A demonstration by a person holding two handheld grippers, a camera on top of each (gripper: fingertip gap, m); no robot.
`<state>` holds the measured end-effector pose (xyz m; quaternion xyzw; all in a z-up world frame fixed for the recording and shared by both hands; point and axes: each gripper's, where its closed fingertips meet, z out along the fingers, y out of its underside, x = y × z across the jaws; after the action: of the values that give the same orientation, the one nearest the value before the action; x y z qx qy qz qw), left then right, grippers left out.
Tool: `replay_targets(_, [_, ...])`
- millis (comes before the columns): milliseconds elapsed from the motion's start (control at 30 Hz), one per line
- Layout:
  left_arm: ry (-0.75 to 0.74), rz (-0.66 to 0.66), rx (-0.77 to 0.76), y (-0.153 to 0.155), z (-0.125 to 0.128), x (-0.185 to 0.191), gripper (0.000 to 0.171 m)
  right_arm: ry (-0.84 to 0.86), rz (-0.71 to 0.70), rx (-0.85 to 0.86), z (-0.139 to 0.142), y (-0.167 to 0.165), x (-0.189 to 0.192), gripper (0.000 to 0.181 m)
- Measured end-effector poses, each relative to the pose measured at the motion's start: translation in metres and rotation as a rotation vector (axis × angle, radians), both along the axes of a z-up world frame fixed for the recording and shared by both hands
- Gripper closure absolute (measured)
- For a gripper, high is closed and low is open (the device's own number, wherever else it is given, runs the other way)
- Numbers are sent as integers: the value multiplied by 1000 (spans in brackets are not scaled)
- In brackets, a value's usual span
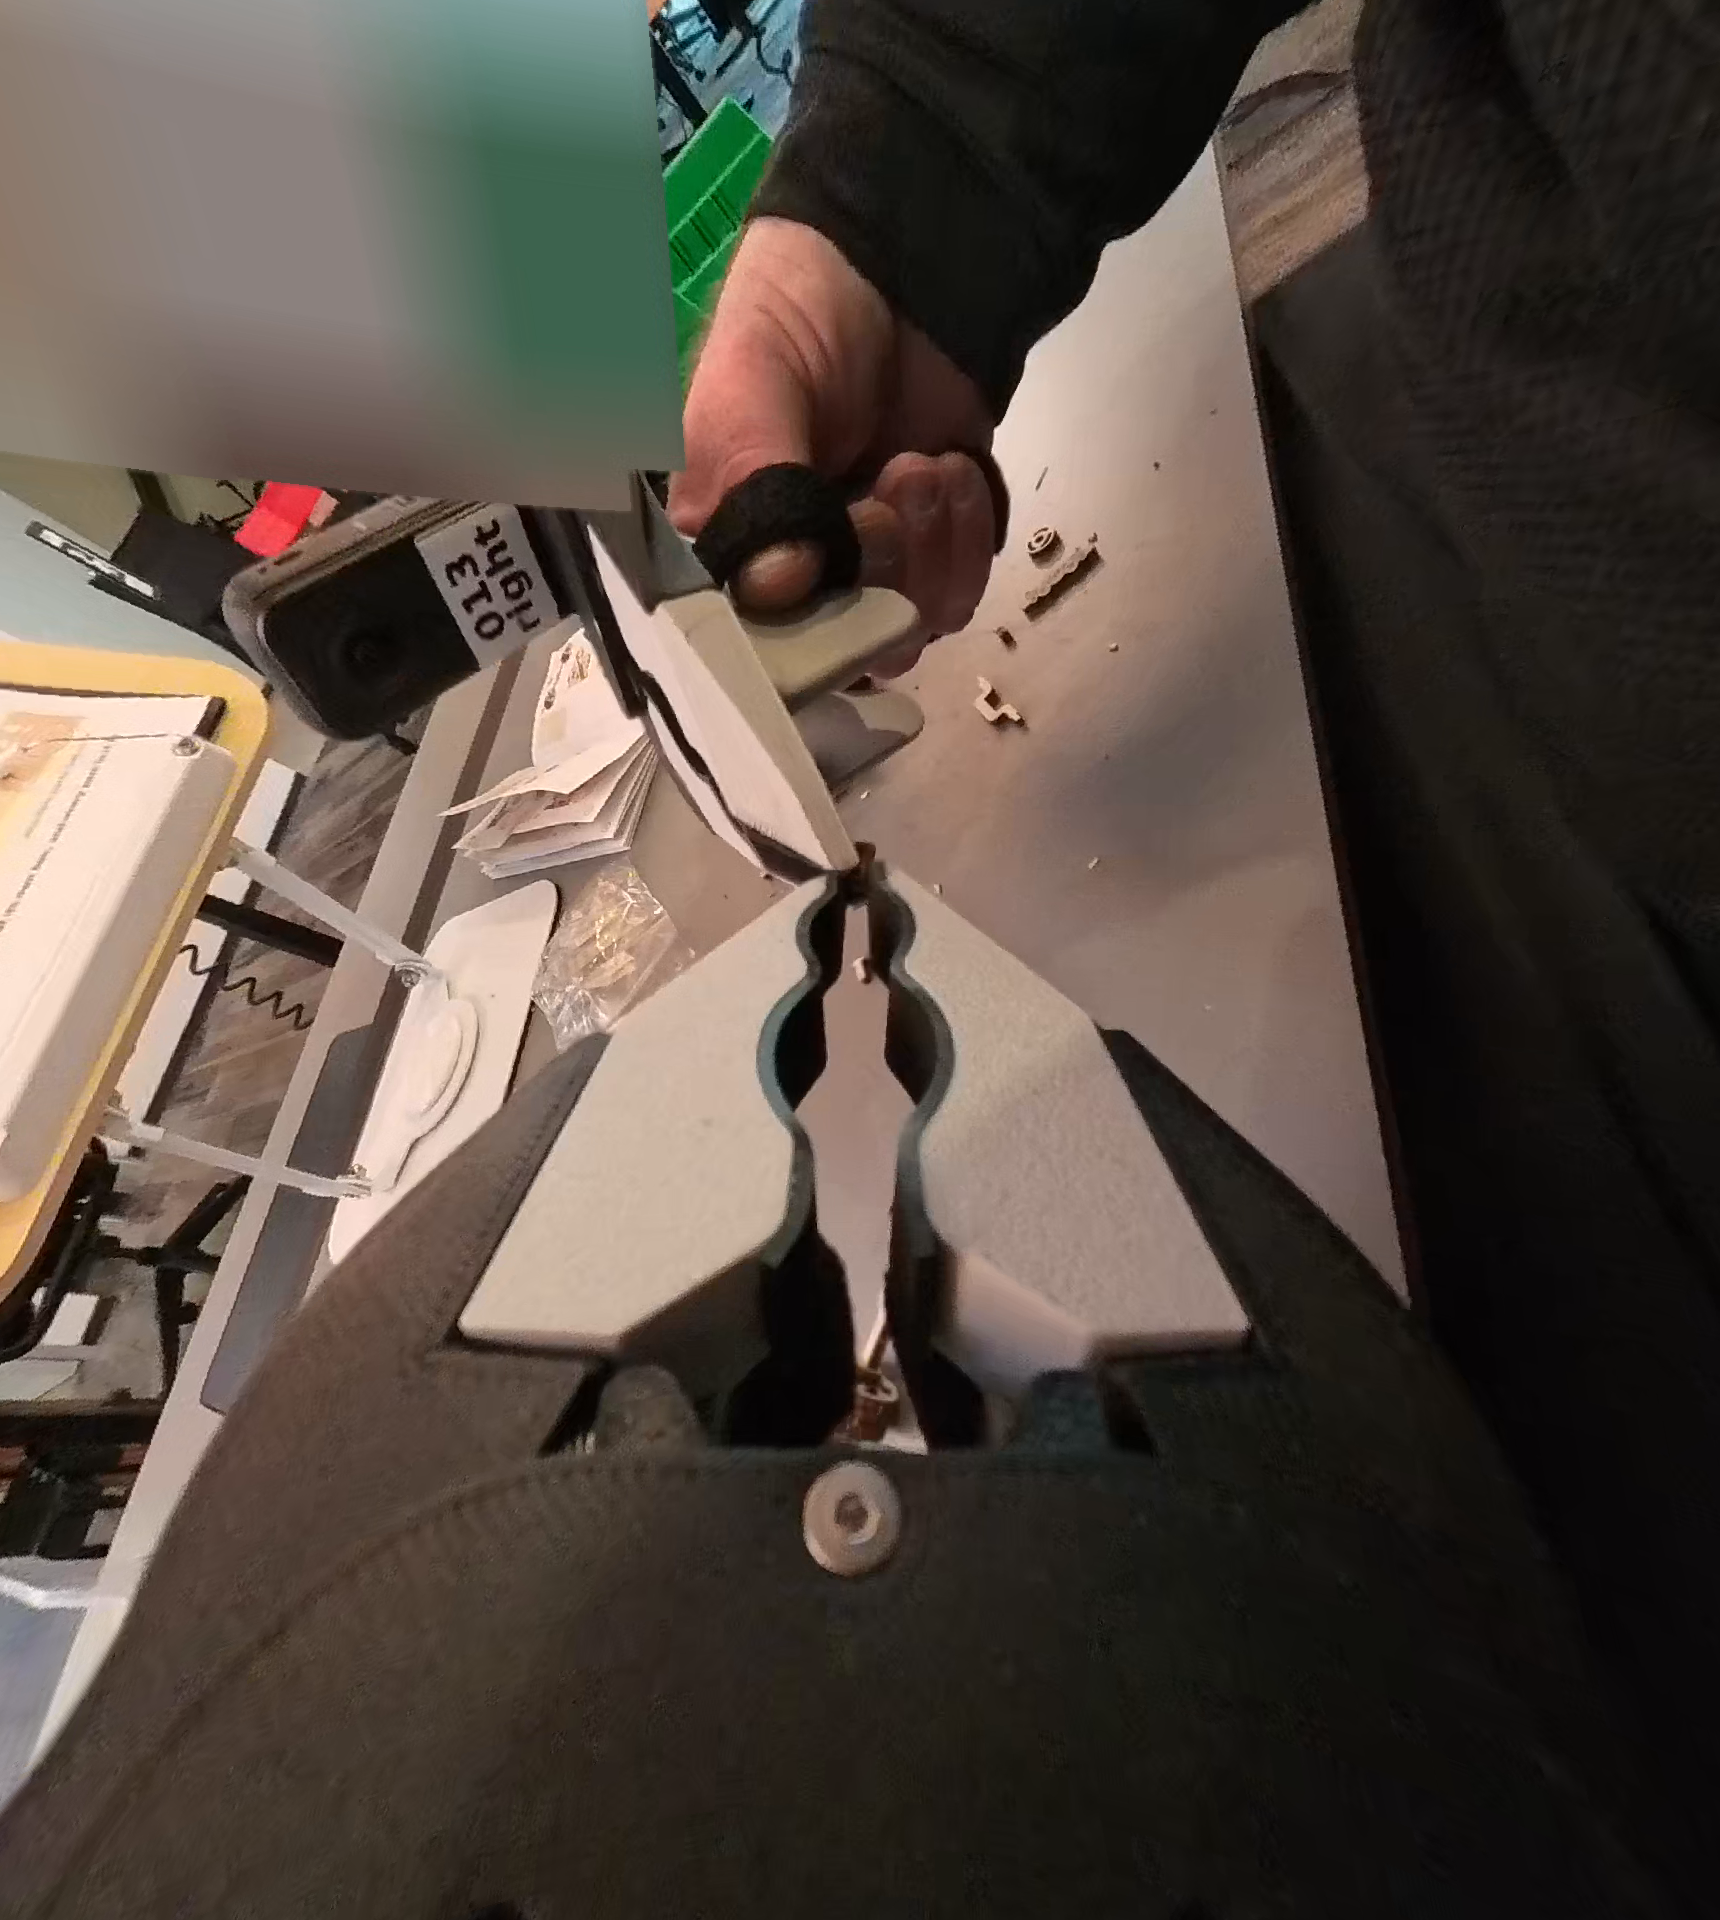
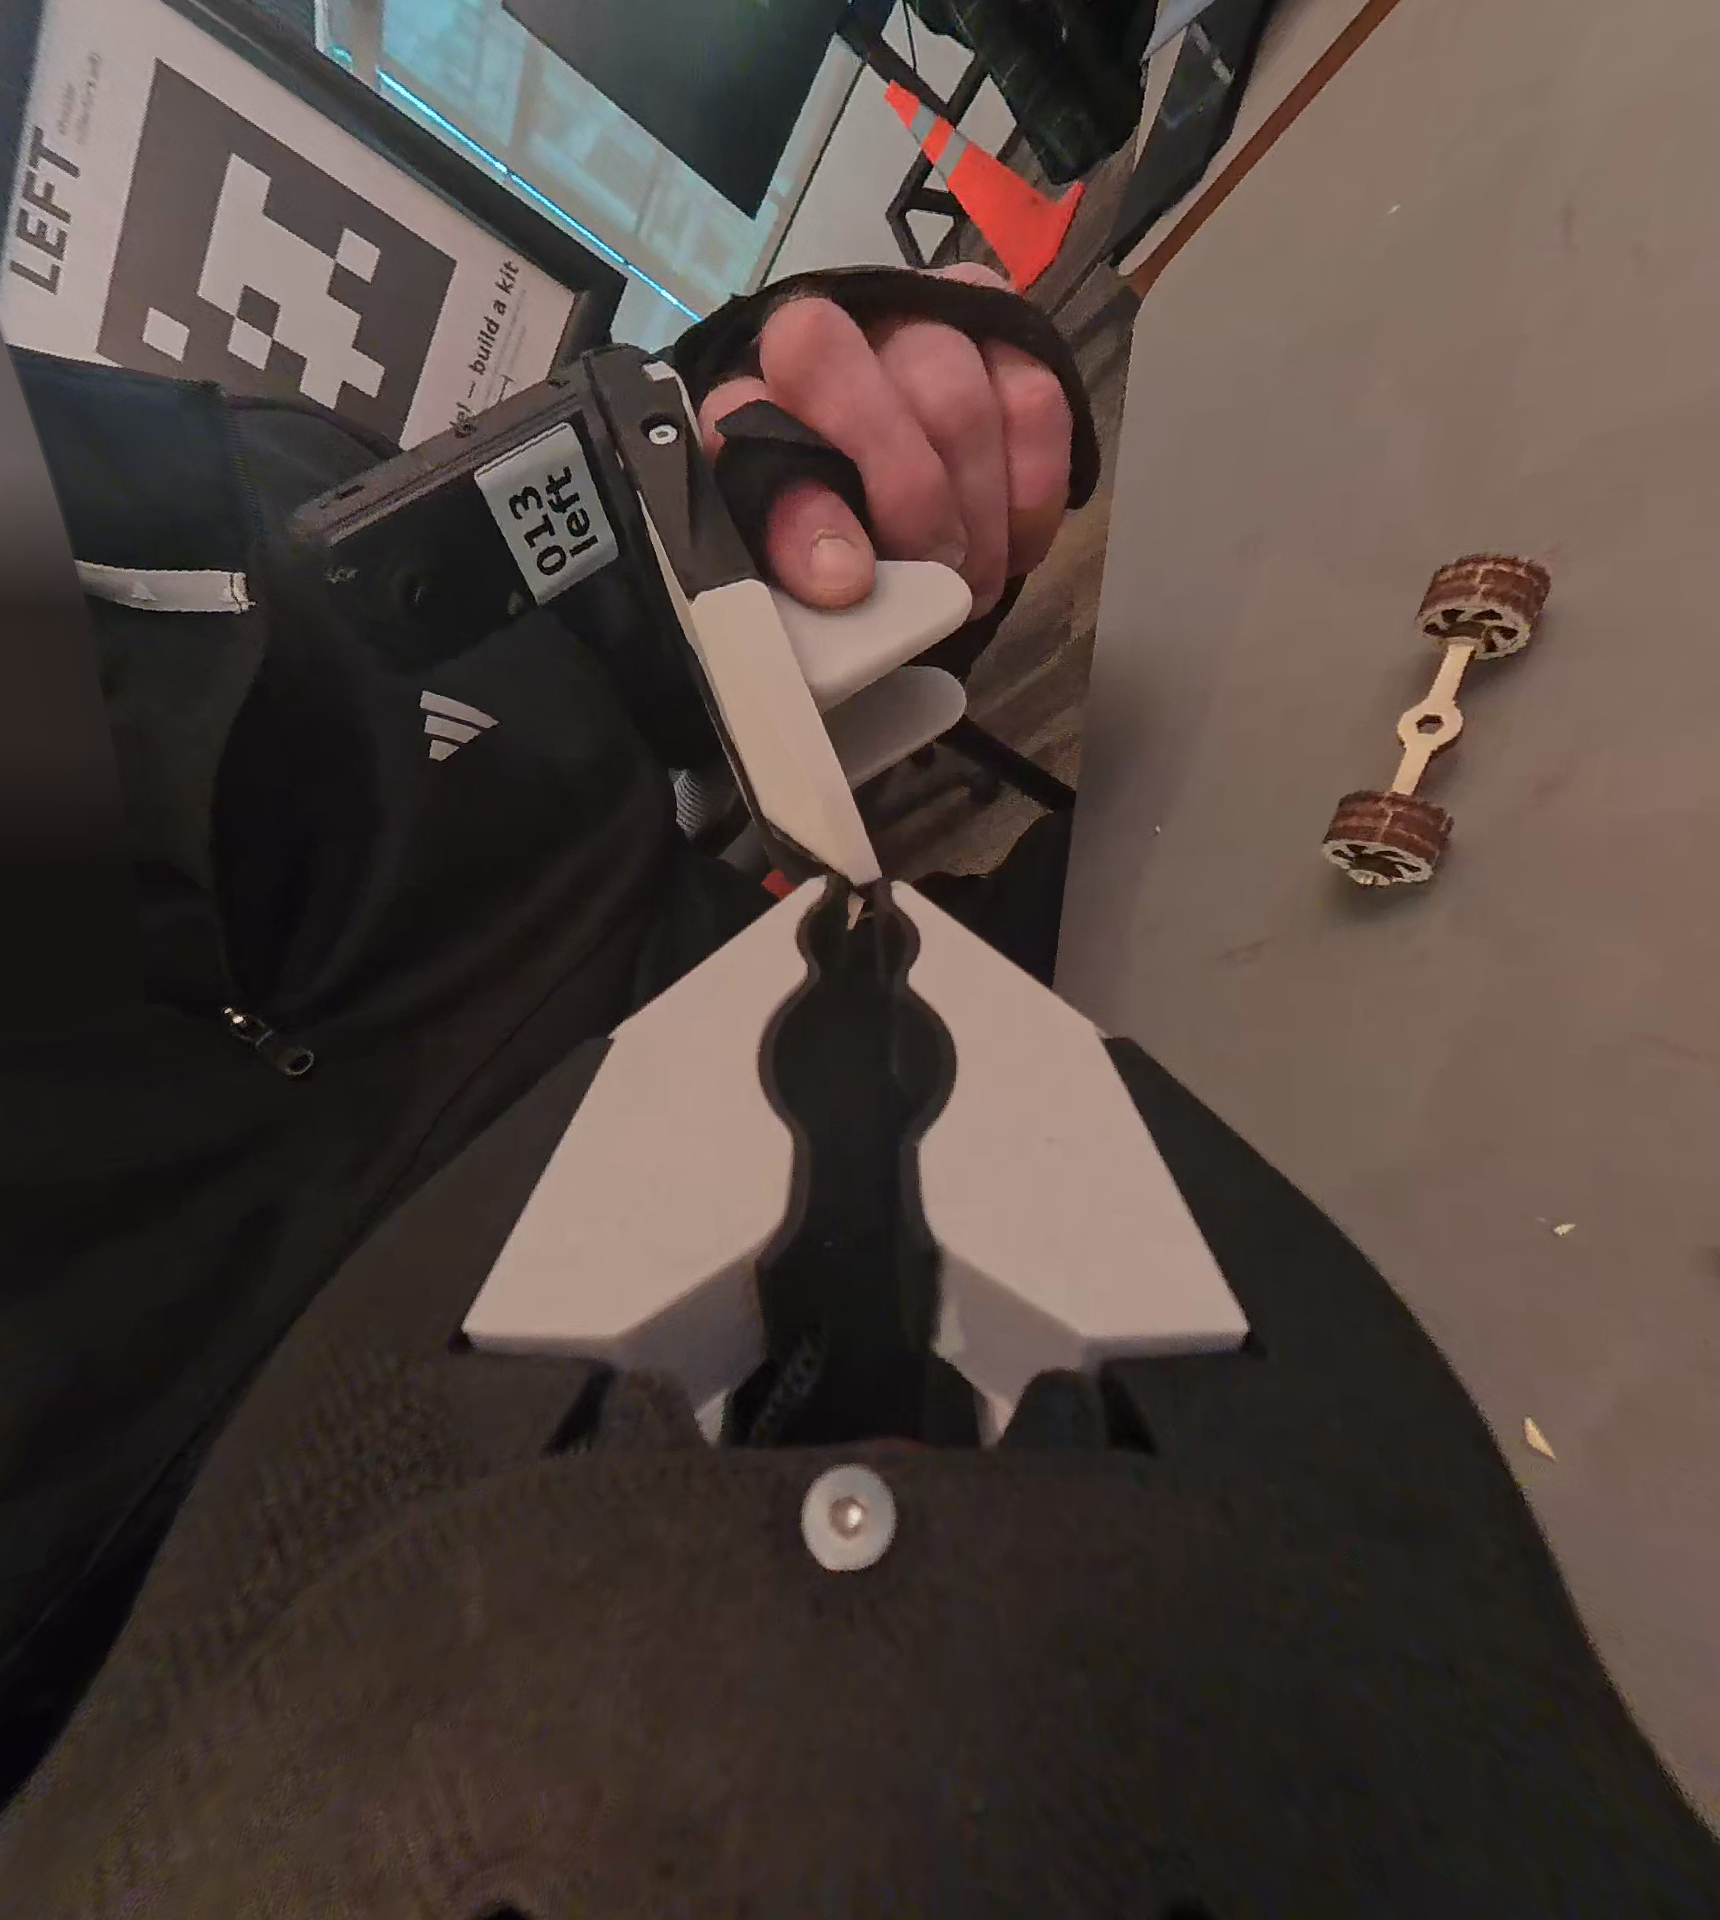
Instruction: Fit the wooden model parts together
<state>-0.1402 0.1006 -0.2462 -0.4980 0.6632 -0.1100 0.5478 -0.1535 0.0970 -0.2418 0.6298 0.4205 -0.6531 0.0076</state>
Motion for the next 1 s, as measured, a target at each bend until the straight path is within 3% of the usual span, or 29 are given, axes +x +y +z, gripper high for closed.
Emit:
replay_targets(233, [-62, 91, -38, 12, 5, -8, 171, 10, -126, 27, 6, 18, 0, 174])
replay_targets(433, [-54, 104, -12, 12, 7, -6, 171, 27, -150, 25, 8, 12, -2, 179])
replay_targets(1000, [-143, 28, -8, -4, 31, 6, 171, 158, -46, -134, 30, -2, 9, 181])
